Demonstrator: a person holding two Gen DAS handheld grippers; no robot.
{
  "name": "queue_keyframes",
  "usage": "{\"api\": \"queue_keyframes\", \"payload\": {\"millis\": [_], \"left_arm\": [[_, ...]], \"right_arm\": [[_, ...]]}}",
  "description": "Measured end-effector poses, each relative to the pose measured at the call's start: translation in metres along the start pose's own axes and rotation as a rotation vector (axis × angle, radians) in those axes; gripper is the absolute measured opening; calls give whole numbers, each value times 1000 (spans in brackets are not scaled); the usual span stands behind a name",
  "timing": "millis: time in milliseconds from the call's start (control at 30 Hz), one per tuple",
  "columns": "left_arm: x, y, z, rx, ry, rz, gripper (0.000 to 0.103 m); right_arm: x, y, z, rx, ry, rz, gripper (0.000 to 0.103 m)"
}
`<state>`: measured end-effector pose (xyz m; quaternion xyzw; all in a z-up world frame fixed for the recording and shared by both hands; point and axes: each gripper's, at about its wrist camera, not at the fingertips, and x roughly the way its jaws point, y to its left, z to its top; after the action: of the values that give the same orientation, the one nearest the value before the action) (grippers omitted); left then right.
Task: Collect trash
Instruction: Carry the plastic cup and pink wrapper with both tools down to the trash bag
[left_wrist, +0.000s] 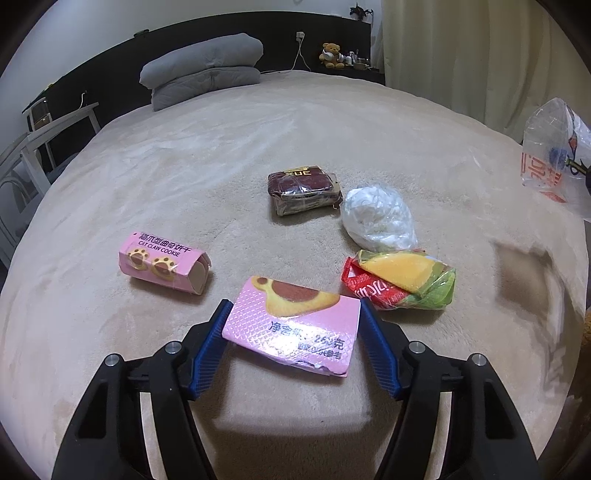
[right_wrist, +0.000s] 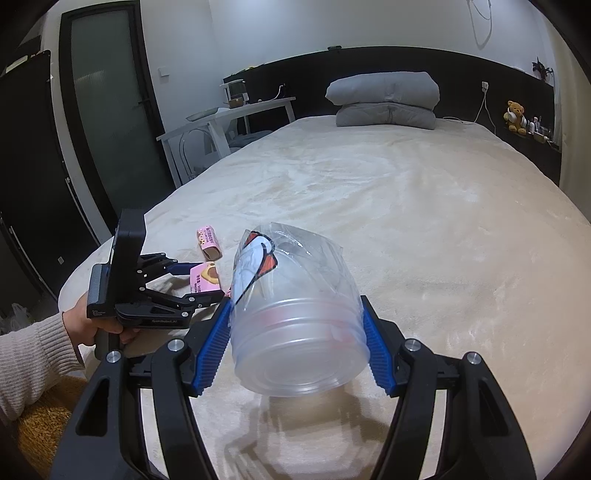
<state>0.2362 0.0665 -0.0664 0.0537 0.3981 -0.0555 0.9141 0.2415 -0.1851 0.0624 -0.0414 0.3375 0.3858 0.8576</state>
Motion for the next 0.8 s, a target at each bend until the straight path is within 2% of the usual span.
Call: {"api": "queue_keyframes", "payload": {"millis": [400,800], "left_arm": [[-33,0,0,-52,-64,-19,66],[-101,-13,-8,-149,-183,-46,66]], "right_arm": [[-5,0,-2,29,-4,-29,66],[-27,4,-15,86,-30,-59,66]]}}
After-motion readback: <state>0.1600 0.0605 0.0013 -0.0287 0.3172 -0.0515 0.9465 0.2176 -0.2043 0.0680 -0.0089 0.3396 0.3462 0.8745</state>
